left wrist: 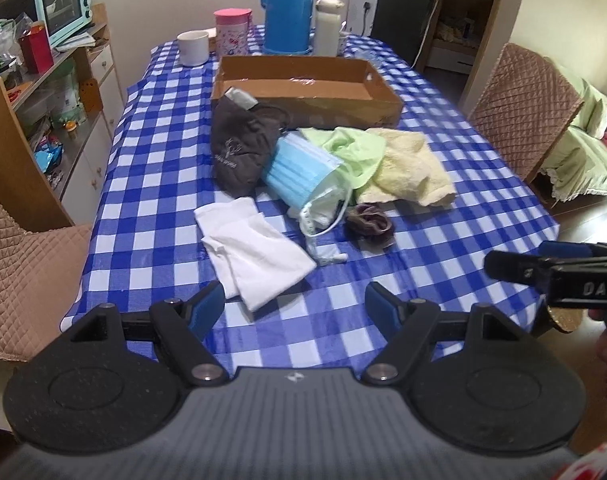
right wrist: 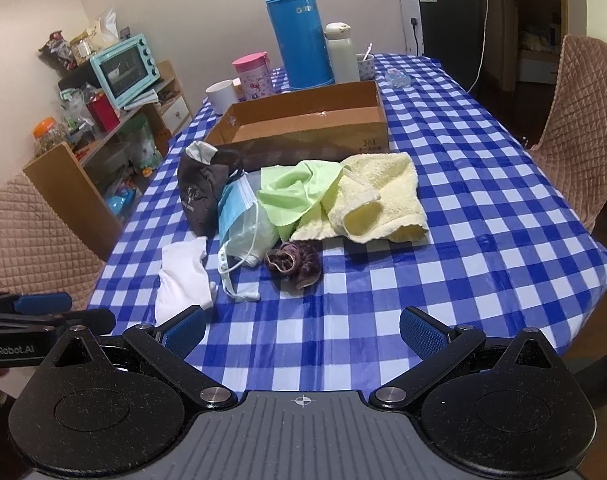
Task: Organize soft objects
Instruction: 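Reach the left tool to the white cloth while the right tool reaches the purple scrunchie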
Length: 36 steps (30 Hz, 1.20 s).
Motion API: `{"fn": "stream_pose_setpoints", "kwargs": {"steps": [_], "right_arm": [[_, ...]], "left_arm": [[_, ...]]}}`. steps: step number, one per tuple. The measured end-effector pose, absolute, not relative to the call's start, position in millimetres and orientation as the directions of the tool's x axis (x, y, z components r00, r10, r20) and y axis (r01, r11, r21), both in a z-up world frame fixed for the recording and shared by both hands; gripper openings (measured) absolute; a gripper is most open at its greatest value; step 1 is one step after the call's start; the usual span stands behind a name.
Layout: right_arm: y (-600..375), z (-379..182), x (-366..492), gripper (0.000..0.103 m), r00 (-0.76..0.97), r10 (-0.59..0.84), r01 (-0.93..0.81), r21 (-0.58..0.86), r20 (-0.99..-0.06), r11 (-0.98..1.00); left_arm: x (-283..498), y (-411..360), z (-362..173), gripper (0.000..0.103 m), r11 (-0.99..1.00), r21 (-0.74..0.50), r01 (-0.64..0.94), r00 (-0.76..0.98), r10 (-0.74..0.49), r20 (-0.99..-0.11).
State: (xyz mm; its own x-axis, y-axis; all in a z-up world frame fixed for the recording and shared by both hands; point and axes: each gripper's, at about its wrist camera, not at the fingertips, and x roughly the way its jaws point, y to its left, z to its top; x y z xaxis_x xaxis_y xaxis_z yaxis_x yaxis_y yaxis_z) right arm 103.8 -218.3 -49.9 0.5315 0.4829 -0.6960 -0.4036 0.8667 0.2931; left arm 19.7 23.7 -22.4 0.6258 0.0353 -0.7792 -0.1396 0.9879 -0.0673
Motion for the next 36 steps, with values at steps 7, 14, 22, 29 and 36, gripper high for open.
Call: {"fn": "stream_pose_setpoints", "kwargs": {"steps": [7, 14, 22, 29, 36], "right_arm": [[-215, -56, 115, 0.103, 0.541, 0.511, -0.408, 0.323, -0.669, 0.854], [-208, -64, 124, 0.098, 0.556, 0.511, -0.387, 0.339, -0.656, 0.857], [-197, -77, 128, 0.092, 0.543, 0.502, -0.366, 0.348, -0.673, 0.863], [-191, -83, 130, 0.091, 0.541, 0.476, -0.372, 0.311, -0.693, 0.875], [-188, -94, 148, 0.09, 0.522, 0.467, -0.384, 0.291, -0.714, 0.876]], "left_arm": [[32, 39, -37, 0.075, 0.988, -0.077, -0.132, 0.613, 0.02, -0.79], [43, 51, -47, 0.075, 0.99, -0.083, -0.117, 0.61, 0.006, -0.793], [47, 69, -59, 0.075, 0.989, -0.093, -0.119, 0.602, -0.003, -0.799], [51, 78, -72, 0.075, 0.981, -0.137, -0.139, 0.587, -0.03, -0.809], [61, 80, -83, 0.075, 0.97, -0.163, -0.178, 0.581, -0.03, -0.814]]}}
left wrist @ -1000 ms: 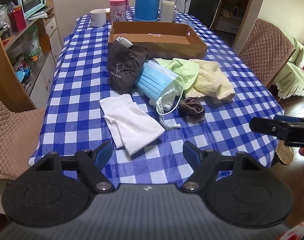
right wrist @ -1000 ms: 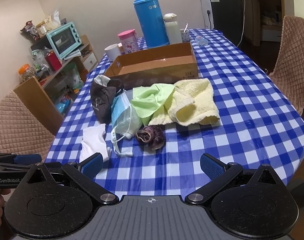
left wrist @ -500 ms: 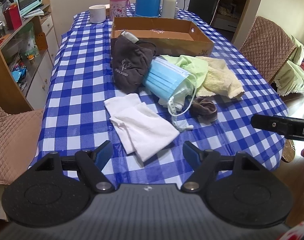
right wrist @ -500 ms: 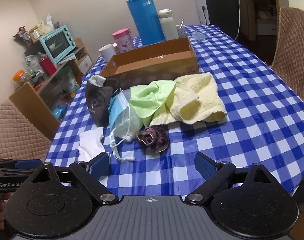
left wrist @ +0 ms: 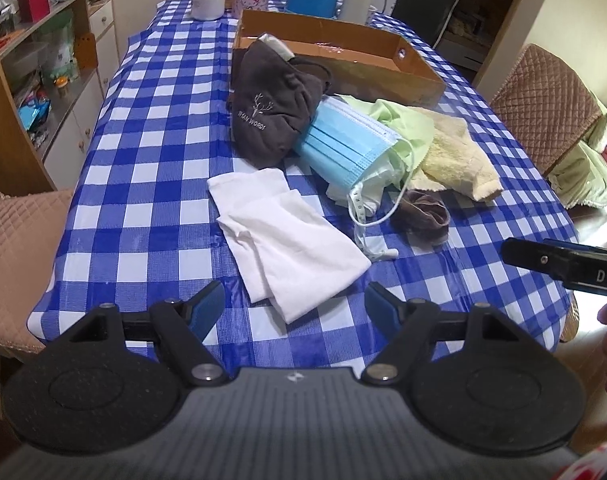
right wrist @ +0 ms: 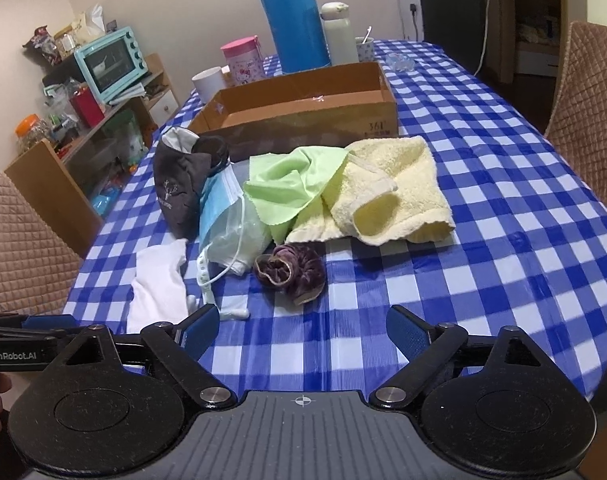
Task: Organize soft objects
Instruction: 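Reach the left tool to the white cloth while the right tool reaches the purple scrunchie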
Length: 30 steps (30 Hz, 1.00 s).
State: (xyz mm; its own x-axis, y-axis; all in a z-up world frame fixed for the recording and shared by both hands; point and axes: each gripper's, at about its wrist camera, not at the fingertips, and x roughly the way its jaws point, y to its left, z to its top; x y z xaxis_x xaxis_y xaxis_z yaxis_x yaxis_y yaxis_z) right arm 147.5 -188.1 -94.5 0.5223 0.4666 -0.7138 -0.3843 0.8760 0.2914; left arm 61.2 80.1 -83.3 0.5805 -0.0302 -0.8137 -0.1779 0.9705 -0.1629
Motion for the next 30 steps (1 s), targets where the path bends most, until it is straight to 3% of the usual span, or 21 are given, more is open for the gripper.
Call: {"fn": "stream_pose_setpoints", "kwargs": {"steps": [11, 23, 25, 27, 30], "right_arm": [[-166, -119, 200, 0.068, 0.443, 0.504, -0.475, 0.283, -0.742, 0.834], [-142, -149, 244, 0.066, 0.372, 0.524, -0.496, 0.313, -0.766, 0.81], [-138, -155, 246, 0.061, 0.363, 0.525, -0.504, 0.311, -0.77, 0.806], [-135, -159, 246, 0.047, 0.347, 0.527, -0.516, 0.312, -0.776, 0.798], [-130, -162, 244, 0.034, 0.339, 0.524, -0.551, 0.287, -0.781, 0.784]], "left_arm": [[98, 83, -96, 0.075, 0.956, -0.155, -0.248, 0.564, 0.012, -0.826], [111, 89, -109, 0.075, 0.945, -0.128, -0.302, 0.529, 0.055, -0.847], [111, 91, -110, 0.075, 0.941, -0.134, -0.31, 0.528, 0.053, -0.848], [112, 91, -110, 0.075, 0.941, -0.135, -0.31, 0.527, 0.052, -0.848], [115, 89, -113, 0.075, 0.942, -0.136, -0.307, 0.528, 0.049, -0.848]]}}
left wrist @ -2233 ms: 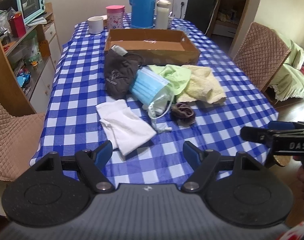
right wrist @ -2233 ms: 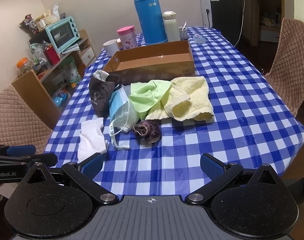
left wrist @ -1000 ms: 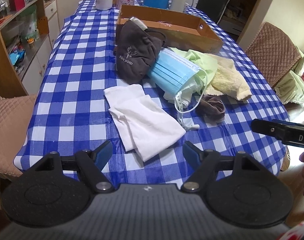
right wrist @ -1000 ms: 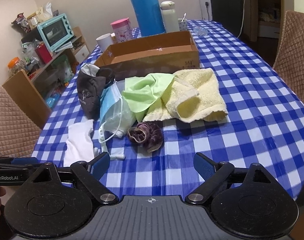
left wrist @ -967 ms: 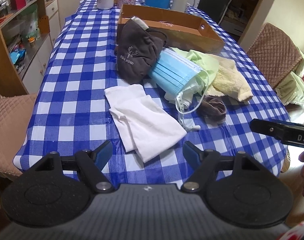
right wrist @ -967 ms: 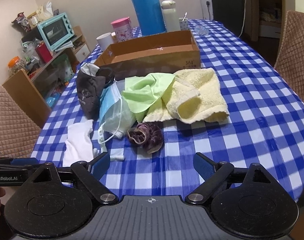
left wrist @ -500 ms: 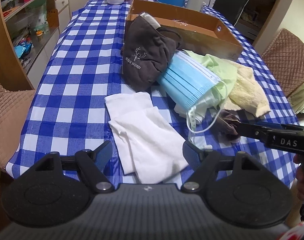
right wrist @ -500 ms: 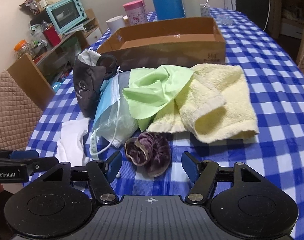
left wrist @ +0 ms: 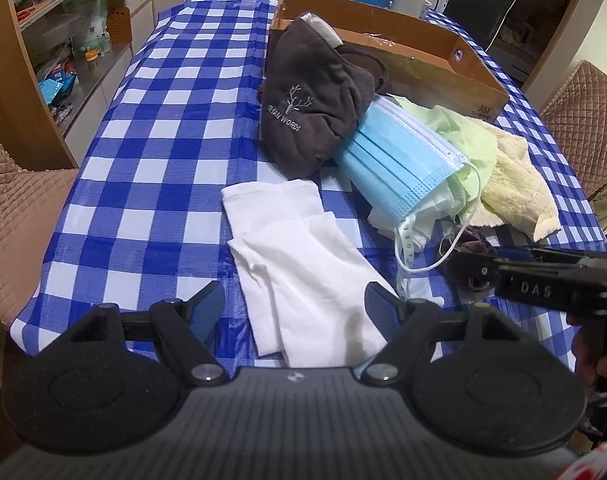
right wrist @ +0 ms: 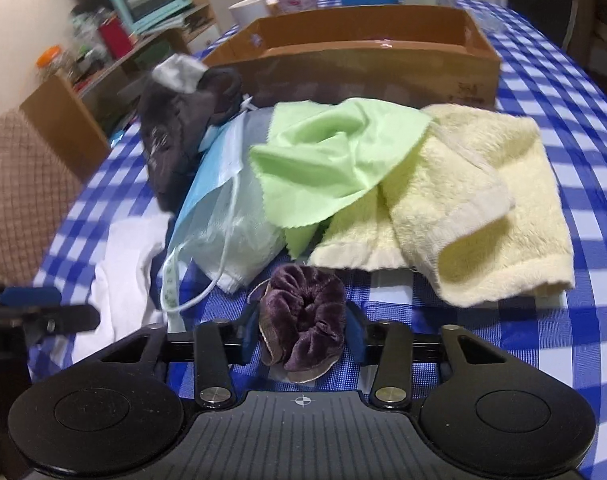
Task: Organize soft objects
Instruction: 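Reach the left tool to the white cloth while the right tool reaches the purple scrunchie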
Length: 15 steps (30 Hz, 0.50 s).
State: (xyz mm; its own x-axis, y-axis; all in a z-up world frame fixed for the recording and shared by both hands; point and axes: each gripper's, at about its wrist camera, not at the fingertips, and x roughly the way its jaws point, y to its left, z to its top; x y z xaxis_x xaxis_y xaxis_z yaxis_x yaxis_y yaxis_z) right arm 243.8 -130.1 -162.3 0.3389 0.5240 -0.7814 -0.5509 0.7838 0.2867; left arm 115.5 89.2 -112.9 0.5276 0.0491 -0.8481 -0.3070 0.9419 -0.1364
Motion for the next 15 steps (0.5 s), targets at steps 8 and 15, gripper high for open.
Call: {"fn": "stream_pose_setpoints", "kwargs": {"steps": [8, 15], "right_arm": [[-138, -153, 235, 0.026, 0.366, 0.53, -0.586, 0.253, -0.765, 0.77], [-159, -142, 234, 0.026, 0.394, 0.525, -0.553, 0.262, -0.755, 0.791]], "left_arm": [[132, 87, -120, 0.075, 0.937, -0.169, -0.306, 0.523, 0.017, -0.852], [159, 84, -130, 0.075, 0.939, -0.137, -0.316, 0.497, 0.041, -0.867]]}}
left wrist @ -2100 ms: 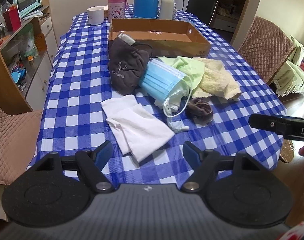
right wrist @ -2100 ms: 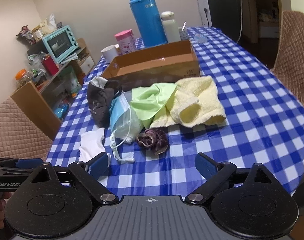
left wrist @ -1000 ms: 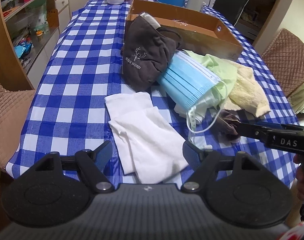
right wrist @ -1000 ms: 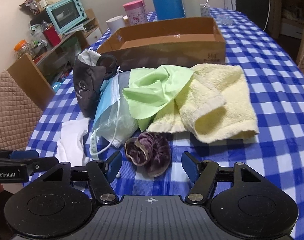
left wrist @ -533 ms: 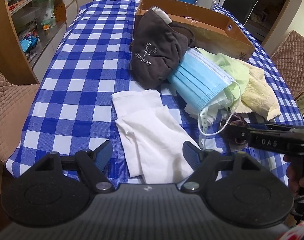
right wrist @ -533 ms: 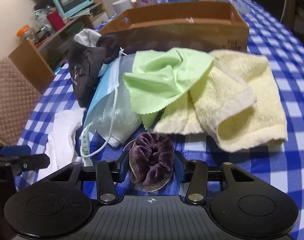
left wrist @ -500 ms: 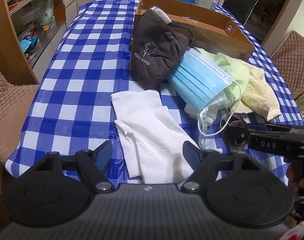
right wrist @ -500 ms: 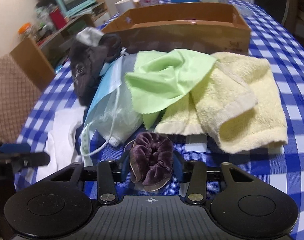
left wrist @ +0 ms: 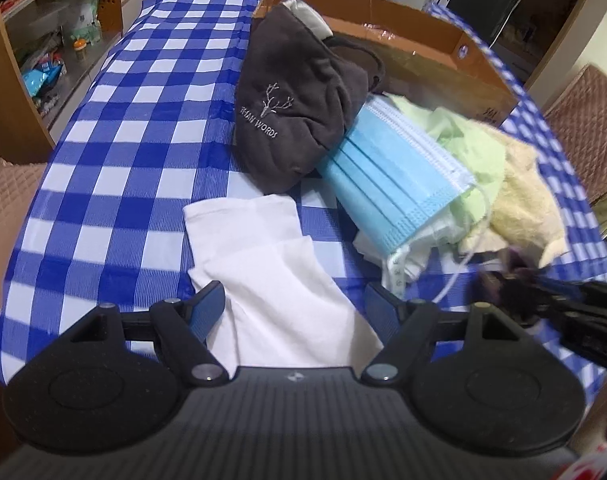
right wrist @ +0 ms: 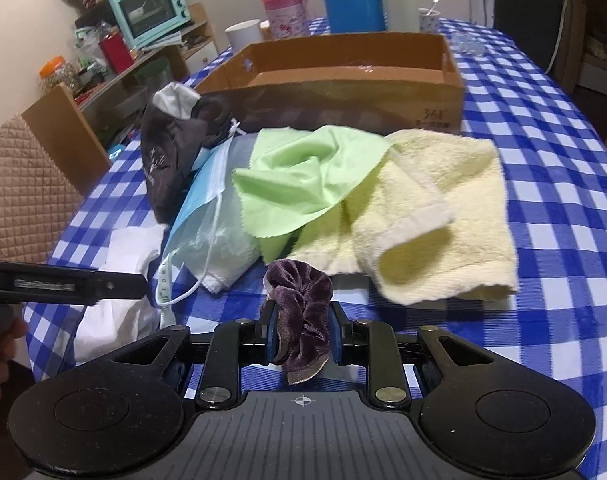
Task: Organize soft objects
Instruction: 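Reach the left tool to the white cloth while the right tool reaches the purple scrunchie, then close the left tool on the white cloth while the right tool grips the scrunchie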
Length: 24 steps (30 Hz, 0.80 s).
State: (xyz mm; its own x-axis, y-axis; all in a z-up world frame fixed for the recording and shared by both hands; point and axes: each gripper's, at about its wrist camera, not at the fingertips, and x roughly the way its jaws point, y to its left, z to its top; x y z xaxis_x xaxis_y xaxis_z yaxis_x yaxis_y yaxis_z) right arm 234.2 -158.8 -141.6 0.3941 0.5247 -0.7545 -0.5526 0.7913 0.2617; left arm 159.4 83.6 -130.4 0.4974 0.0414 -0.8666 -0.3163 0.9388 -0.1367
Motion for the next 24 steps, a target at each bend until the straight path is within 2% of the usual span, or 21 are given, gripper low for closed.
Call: {"fn": "stream_pose_setpoints", "kwargs": {"steps": [6, 9, 12, 18, 24], "right_arm": [[-175, -139, 237, 0.026, 0.412, 0.508, -0.514, 0.268, -0.757, 0.815], [-182, -139, 239, 0.026, 0.414, 0.503, -0.498, 0.274, -0.759, 0.823], [-187, -139, 242, 0.026, 0.41, 0.502, -0.485, 0.284, -0.761, 0.827], [-188, -137, 243, 0.026, 0.402, 0.51, -0.491, 0.291, -0.761, 0.821], [-187, -135, 240, 0.026, 0.395, 0.52, -0.505, 0.294, -0.758, 0.812]], "left_arm": [[157, 98, -135, 0.075, 0.948, -0.056, -0.315, 0.474, 0.106, -0.874], [148, 118, -135, 0.066, 0.937, -0.063, -0.343, 0.472, 0.114, -0.874], [142, 134, -134, 0.063, 0.926, -0.079, -0.37, 0.463, 0.109, -0.88], [144, 129, -135, 0.067, 0.902, -0.191, -0.386, 0.475, 0.017, -0.88], [162, 104, -142, 0.069, 0.932, -0.102, -0.349, 0.456, 0.074, -0.887]]}}
